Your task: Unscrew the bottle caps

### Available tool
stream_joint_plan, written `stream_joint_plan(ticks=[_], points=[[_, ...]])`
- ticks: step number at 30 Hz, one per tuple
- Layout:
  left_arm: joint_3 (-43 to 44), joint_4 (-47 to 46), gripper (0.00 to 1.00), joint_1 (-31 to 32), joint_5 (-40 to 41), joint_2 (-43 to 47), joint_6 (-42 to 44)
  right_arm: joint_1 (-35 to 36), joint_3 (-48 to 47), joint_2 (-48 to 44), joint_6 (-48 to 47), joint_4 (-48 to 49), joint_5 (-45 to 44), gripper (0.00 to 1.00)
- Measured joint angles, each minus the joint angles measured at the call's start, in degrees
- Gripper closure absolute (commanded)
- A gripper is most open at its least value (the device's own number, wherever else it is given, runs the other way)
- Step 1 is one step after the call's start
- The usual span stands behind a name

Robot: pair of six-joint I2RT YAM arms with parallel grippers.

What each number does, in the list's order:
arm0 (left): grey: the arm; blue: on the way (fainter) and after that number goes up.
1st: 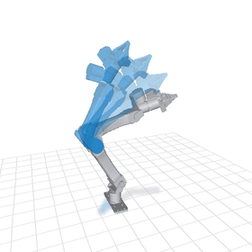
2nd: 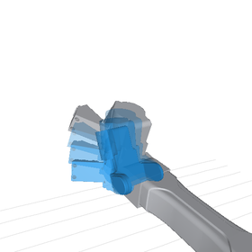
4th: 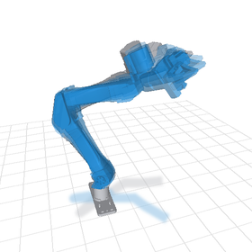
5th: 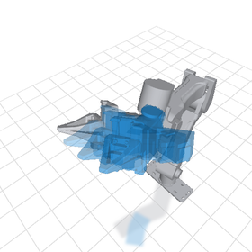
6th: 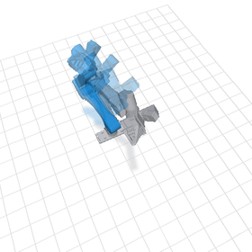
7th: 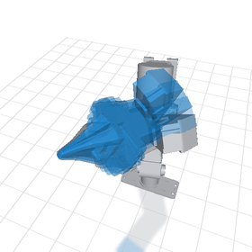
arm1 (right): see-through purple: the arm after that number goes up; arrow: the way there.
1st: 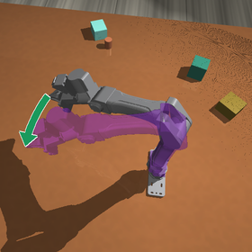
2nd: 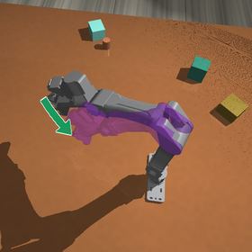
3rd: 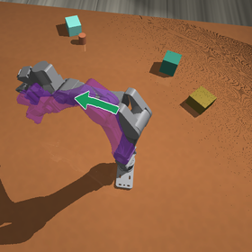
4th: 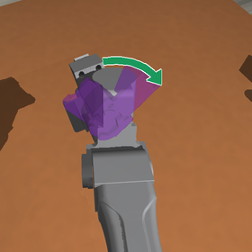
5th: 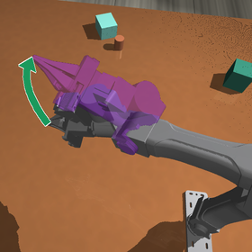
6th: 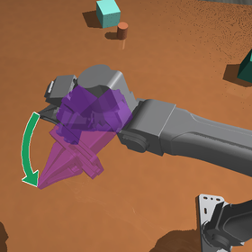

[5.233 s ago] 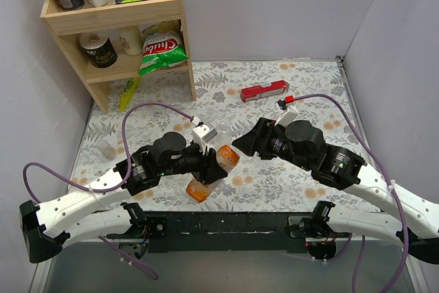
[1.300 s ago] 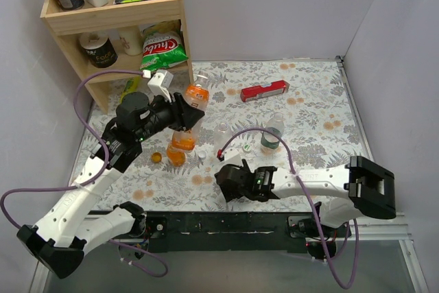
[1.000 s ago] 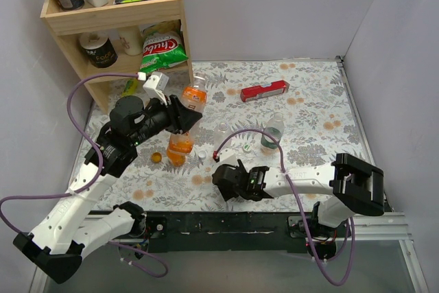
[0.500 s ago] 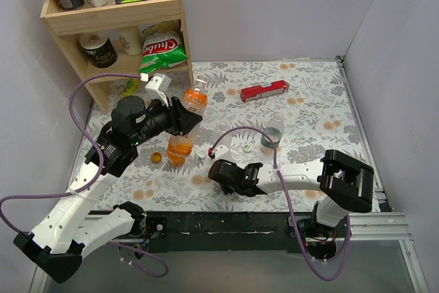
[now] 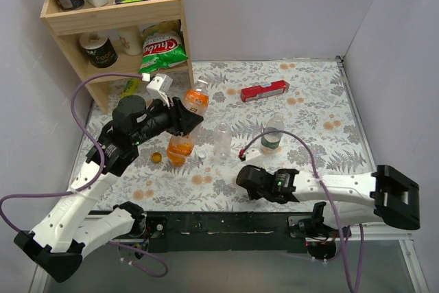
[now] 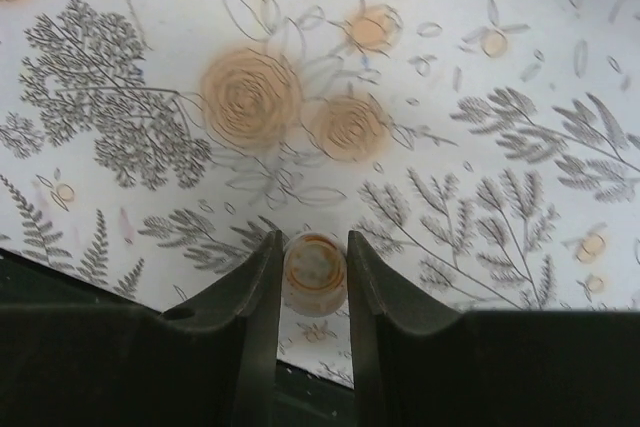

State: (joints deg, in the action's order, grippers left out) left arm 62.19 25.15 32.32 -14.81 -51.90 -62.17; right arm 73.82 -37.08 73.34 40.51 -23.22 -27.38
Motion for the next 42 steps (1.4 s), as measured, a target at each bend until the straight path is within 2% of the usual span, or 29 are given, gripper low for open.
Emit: stream_joint_plan(ticks=[5, 7, 12, 23, 26, 30, 38, 41, 42], points=[[-0.6, -0.6, 0.89, 0.0, -0.8, -0.6, 0.3, -1.2, 5.5, -12.2, 5.7, -6.4, -1.1, 0.80], [-0.6, -0.8, 0.89, 0.0, -1.1, -1.1, 0.4, -4.2, 8.1, -16.4, 7.0, -7.7, -0.4, 0.81], [-0.6, -0.9, 0.89, 0.0, -1.6, -2.1, 1.1, -18.2, 13.8, -23.2, 6.1, -9.3, 3.4, 0.81], [-0.2, 0.2, 0.89, 0.0, -1.7, -2.3, 2.0, -45.2, 14.0, -24.2, -3.5, -5.3, 9.7, 0.81], [0.1, 0.9, 0.89, 0.0, -1.7, -1.8, 2.0, -53.6, 14.0, -22.1, -6.8, -1.8, 12.1, 0.81], [0.3, 1.2, 0.89, 0.0, -1.7, -1.1, 2.3, -59.8, 12.0, -14.8, -11.3, 2.2, 13.3, 0.82], [0.4, 1.6, 0.89, 0.0, -1.8, -0.9, 2.5, -61.0, 1.1, 1.3, -16.9, 9.7, 11.1, 0.78], [0.5, 1.8, 0.89, 0.0, -1.9, -0.8, 2.9, -61.0, -1.2, 5.6, -17.7, 11.5, 9.9, 0.72], [0.5, 1.9, 0.89, 0.0, -2.0, -0.8, 3.1, -61.1, -1.5, 6.6, -18.0, 11.7, 9.7, 0.66]])
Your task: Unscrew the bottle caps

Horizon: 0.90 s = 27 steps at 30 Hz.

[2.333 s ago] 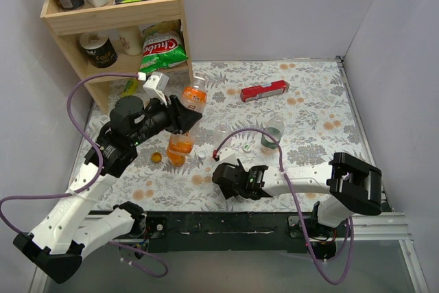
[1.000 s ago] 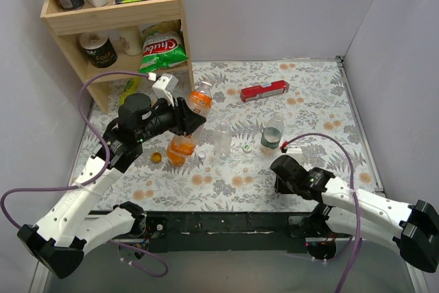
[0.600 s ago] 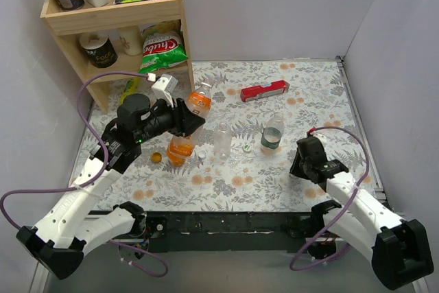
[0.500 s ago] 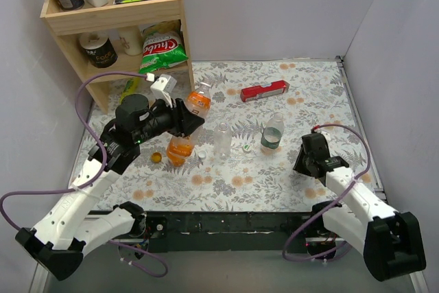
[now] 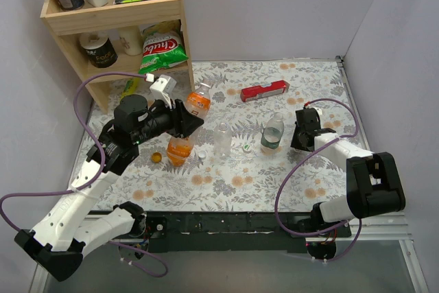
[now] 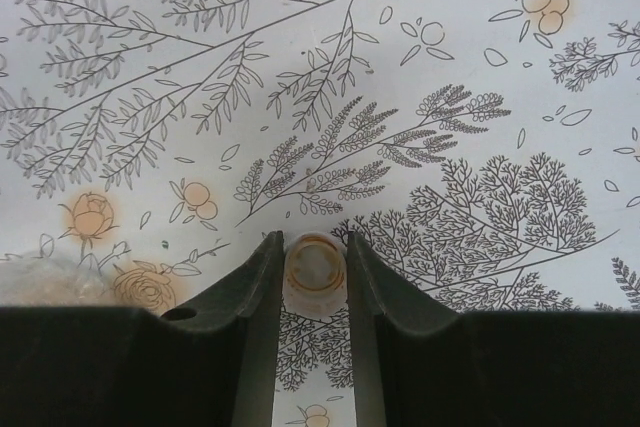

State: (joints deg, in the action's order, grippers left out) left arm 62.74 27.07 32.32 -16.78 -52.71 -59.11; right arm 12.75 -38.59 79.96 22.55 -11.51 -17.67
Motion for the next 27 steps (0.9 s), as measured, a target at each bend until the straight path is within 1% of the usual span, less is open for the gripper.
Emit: stream_joint_plan(ticks=[1, 2, 5, 6, 7, 8, 13, 16, 20, 22, 24, 25, 27], points=[[0.0, 0.0, 0.89, 0.0, -0.2, 0.0, 0.3, 0.0, -0.2, 1.0, -0.1, 0.2, -0.2, 0.62], [0.1, 0.1, 0.89, 0.0, -0.4, 0.0, 0.5, 0.0, -0.3, 1.6, -0.1, 0.2, -0.3, 0.53], [0.6, 0.5, 0.89, 0.0, -1.3, 0.0, 1.3, -0.1, -0.3, 1.9, -0.1, 0.4, -0.4, 0.43], [0.7, 0.6, 0.89, 0.0, -1.7, 0.0, 1.5, -0.2, -0.3, 1.9, -0.2, 0.4, -0.3, 0.41], [0.8, 0.6, 0.88, 0.0, -2.1, 0.0, 1.8, -0.4, -0.3, 1.9, -0.3, 0.4, -0.2, 0.36], [0.9, 0.7, 0.88, 0.0, -2.6, 0.0, 2.0, -0.5, -0.3, 1.9, -0.3, 0.5, -0.2, 0.33], [0.9, 0.9, 0.88, 0.0, -5.2, -0.5, 3.5, -1.7, -0.9, 1.8, -0.5, -0.4, 0.5, 0.31], [1.7, 0.9, 0.87, 0.0, -7.5, -1.2, 4.7, -3.1, -1.9, -0.1, -0.5, -2.5, 0.5, 0.31], [2.3, 0.0, 0.87, 0.2, -9.8, -1.6, 5.2, -5.8, -2.1, -9.3, -0.2, -6.6, 1.5, 0.28], [2.1, -1.2, 0.87, 0.2, -11.4, -1.5, 5.0, -6.9, -2.5, -16.6, -0.2, -8.5, 3.1, 0.26], [1.3, -2.7, 0.87, 0.2, -12.9, -1.2, 4.4, -7.1, -4.7, -22.8, 0.0, -10.7, 6.1, 0.24], [0.5, -3.8, 0.87, 0.3, -14.1, -0.9, 4.0, -7.1, -6.8, -25.3, 0.2, -11.4, 9.3, 0.24], [-0.6, -5.2, 0.87, 0.7, -15.8, -0.7, 3.3, -7.1, -11.4, -27.4, 0.6, -12.0, 15.6, 0.24]])
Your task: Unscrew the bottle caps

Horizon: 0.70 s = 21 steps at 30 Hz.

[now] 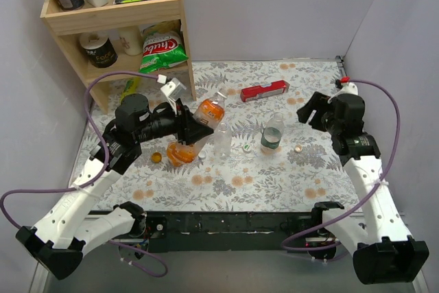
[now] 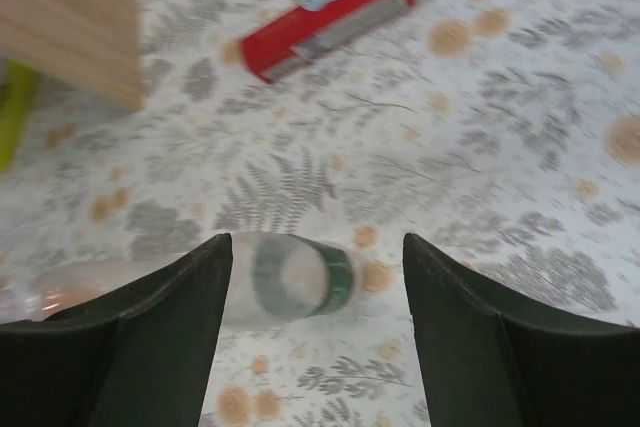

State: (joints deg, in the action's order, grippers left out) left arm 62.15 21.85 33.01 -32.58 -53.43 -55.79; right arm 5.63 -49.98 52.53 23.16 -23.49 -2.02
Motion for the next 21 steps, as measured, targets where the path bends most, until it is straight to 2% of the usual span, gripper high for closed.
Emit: stream_joint_plan(ticks=[5, 9, 14, 21], points=[[-0.6, -1.7, 0.87, 0.6, -3.2, -1.2, -0.5, 1.2, -10.3, 2.5, 4.4, 3.6, 20.5, 0.22], [-0.6, -1.9, 0.87, 0.9, -4.8, -3.0, -0.3, 9.0, -15.1, 6.6, 9.6, 9.8, 31.7, 0.22], [-0.6, -1.3, 0.87, 0.9, -5.2, -4.2, 0.3, 19.5, -18.2, 9.5, 15.8, 19.2, 39.2, 0.21], [-0.6, -0.9, 0.87, 1.0, -5.6, -4.2, 0.6, 26.0, -20.2, 11.6, 18.1, 23.2, 40.5, 0.22]])
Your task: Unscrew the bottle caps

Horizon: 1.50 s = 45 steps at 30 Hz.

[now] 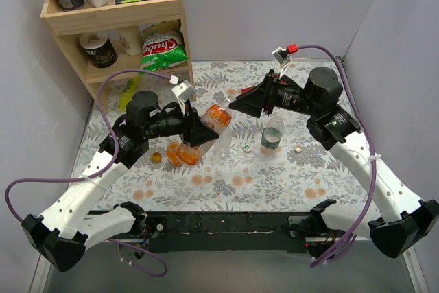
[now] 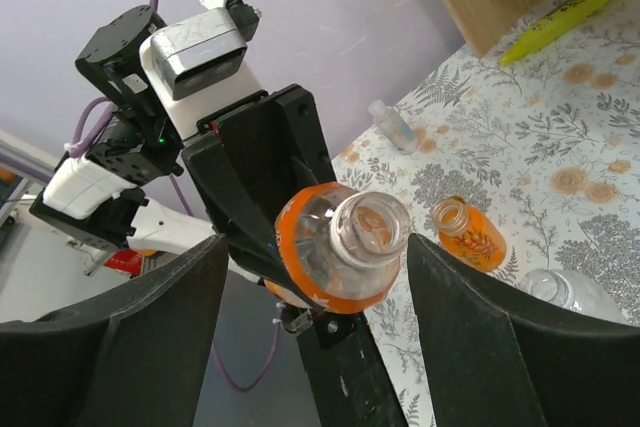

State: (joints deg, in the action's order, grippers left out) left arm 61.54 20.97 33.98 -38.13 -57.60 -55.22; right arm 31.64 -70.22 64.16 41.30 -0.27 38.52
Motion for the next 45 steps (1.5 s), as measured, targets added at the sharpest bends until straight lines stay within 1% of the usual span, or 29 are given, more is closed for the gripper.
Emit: stream_joint_plan(ticks=[6, 8, 9, 10, 12, 13, 15, 17, 18, 19, 20, 21, 25, 30, 33, 36, 38, 41, 43, 45], points=[[0.0, 0.3, 0.87, 0.3, -0.5, 0.0, 0.2, 2.1, -0.2, 1.9, -1.1, -0.2, -1.4, 0.27], [0.0, 0.3, 0.87, 0.5, -0.8, 0.0, 0.2, 2.6, -0.3, 2.6, -1.3, -0.3, -1.6, 0.35], [0.0, 0.3, 0.87, 0.6, -0.9, 0.0, 0.2, 2.9, -0.4, 3.0, -1.5, -0.6, -1.7, 0.40], [0.0, 0.2, 0.87, 0.7, -1.0, 0.0, 0.2, 3.1, -0.7, 3.3, -1.8, -1.1, -1.8, 0.52], [0.0, 0.2, 0.87, 0.7, -1.0, 0.0, 0.2, 3.5, -1.0, 3.8, -2.5, -1.7, -2.1, 0.69], [0.0, 0.4, 0.86, 0.7, -1.0, 0.0, 0.4, 3.7, -1.0, 3.8, -2.3, -2.2, -2.3, 0.85], [-0.1, 0.4, 0.70, 0.7, -1.1, 0.0, 0.9, 3.6, -1.3, 3.8, -1.7, -2.7, -2.5, 0.98], [-0.1, 0.4, 0.54, 0.8, -1.5, 0.1, 0.6, 3.7, -1.5, 3.8, -2.2, -3.1, -2.7, 0.99], [-0.1, 0.3, 0.35, 0.8, -1.3, 0.2, 0.6, 3.8, -1.6, 3.7, -2.1, -3.2, -3.1, 0.99], [-0.1, 0.2, 0.27, 0.8, -1.0, 0.1, 0.5, 3.8, -1.7, 3.6, -2.2, -3.5, -3.6, 0.99], [-0.1, 0.0, 0.07, 0.8, -0.7, 0.0, 0.6, 4.0, -1.7, 3.4, -2.4, -3.8, -4.0, 0.99], [-0.1, -0.2, 0.02, 0.8, -0.1, 0.0, 0.5, 4.1, -2.0, 3.1, -2.9, -4.6, -5.3, 0.99], [-0.2, -0.8, 0.02, 1.0, 3.8, 0.3, -0.1, 4.0, -5.2, 2.7, -7.4, -9.9, -11.3, 0.99], [1.2, -1.2, 0.02, 0.7, 10.4, 0.4, -0.1, 1.5, -13.0, 2.7, -11.9, -14.3, -19.2, 0.99], [3.0, -1.0, 0.02, -1.4, 15.0, 0.5, -0.6, 0.2, -18.1, 2.4, -16.4, -16.2, -27.4, 0.99], [3.4, -0.3, 0.02, -6.0, 18.7, 0.7, -1.4, -2.2, -22.4, 2.3, -21.4, -18.6, -38.2, 0.99], [3.5, 1.1, 0.02, -9.4, 22.1, 0.7, -2.1, -5.7, -24.0, 2.1, -23.8, -20.8, -43.3, 0.99], [4.0, 3.3, 0.02, -14.1, 26.1, 0.6, -3.8, -14.1, -24.4, 2.1, -25.6, -24.3, -46.7, 0.99], [4.7, 4.6, 0.02, -16.7, 28.7, 0.6, -5.4, -19.6, -24.4, 2.3, -26.8, -26.8, -49.8, 0.99], [5.6, 5.8, 0.02, -18.4, 31.3, 0.6, -6.7, -23.0, -24.2, 2.4, -28.3, -28.7, -53.3, 0.99]])
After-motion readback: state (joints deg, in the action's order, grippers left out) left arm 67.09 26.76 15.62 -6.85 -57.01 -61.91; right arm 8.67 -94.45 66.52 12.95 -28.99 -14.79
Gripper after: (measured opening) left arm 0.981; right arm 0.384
